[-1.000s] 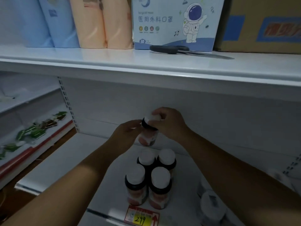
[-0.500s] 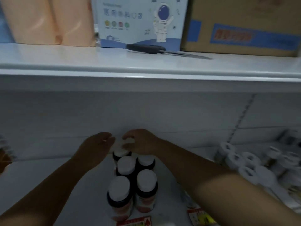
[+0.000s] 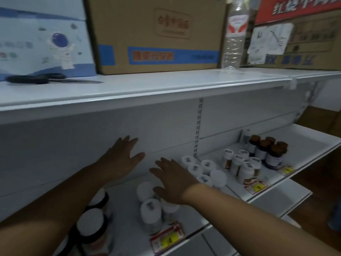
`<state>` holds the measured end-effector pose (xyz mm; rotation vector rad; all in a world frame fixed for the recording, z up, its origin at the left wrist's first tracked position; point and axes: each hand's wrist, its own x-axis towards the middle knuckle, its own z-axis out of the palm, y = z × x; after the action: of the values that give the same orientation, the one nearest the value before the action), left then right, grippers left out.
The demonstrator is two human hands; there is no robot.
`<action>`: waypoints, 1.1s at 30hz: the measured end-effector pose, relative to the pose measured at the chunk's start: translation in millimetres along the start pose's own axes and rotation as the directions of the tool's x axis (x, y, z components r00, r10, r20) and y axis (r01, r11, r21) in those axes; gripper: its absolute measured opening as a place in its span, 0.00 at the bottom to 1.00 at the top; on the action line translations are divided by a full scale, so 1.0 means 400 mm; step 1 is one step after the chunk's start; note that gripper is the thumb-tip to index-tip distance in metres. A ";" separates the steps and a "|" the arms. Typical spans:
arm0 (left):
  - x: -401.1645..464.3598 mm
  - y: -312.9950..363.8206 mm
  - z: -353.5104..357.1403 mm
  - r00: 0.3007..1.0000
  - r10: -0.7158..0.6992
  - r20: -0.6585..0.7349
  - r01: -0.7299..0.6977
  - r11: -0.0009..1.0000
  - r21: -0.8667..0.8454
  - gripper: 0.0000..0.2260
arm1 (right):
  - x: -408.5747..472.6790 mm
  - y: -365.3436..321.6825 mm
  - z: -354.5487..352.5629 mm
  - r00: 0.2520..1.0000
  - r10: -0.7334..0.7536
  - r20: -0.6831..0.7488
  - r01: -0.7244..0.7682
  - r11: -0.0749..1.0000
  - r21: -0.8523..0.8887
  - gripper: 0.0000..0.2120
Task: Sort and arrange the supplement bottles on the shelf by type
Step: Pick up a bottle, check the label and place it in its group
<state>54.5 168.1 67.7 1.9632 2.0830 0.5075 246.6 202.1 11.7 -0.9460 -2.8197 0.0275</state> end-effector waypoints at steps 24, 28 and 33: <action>0.500 0.787 0.462 0.986 0.133 0.101 -0.113 0.975 -0.191 0.26 | -0.489 0.836 -0.121 0.971 0.222 -0.091 -0.207 0.967 0.145 0.29; 0.613 0.816 0.510 0.979 0.142 0.145 -0.111 0.973 -0.202 0.27 | -0.460 0.948 -0.166 0.959 0.251 -0.132 -0.222 0.954 0.201 0.25; 0.725 0.863 0.546 0.983 0.110 0.147 -0.076 0.973 -0.217 0.27 | -0.405 1.143 -0.219 0.891 0.409 -0.198 -0.329 0.882 0.338 0.18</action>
<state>435.9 490.3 26.8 1.9178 1.7713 0.5466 661.2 466.9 41.4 -1.2917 -2.2699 0.3361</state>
